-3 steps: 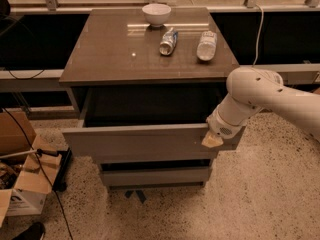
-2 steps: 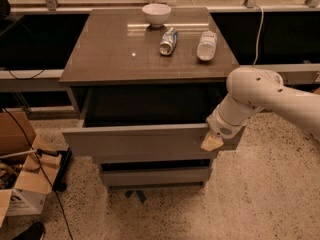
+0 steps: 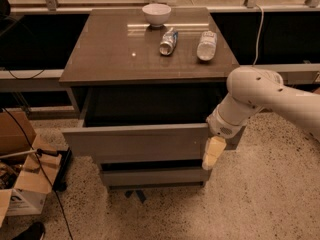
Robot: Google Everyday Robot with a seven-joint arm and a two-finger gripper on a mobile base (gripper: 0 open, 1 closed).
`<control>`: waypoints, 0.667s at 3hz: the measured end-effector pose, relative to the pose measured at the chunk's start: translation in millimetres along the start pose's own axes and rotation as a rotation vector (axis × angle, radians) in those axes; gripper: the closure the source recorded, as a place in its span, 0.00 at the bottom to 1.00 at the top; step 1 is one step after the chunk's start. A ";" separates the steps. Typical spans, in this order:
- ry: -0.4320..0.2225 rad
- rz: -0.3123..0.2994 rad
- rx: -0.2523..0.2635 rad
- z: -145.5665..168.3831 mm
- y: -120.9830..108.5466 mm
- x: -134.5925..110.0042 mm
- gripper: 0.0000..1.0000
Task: Open top drawer
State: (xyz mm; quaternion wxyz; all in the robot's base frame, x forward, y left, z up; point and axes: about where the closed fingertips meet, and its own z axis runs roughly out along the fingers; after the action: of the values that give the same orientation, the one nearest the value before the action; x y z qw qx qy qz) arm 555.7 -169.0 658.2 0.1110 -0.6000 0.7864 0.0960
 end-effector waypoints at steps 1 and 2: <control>-0.036 -0.080 -0.019 -10.4 -5.8 -8.9 0.27; -0.070 -0.193 -0.041 -18.2 -7.8 -19.8 0.50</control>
Offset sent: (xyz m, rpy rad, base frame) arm 0.0172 0.0177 0.0403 0.1026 -0.0744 0.3436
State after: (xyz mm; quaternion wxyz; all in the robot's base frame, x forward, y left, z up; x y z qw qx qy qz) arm 567.3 -158.1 681.2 0.1351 -0.6714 0.7185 0.1218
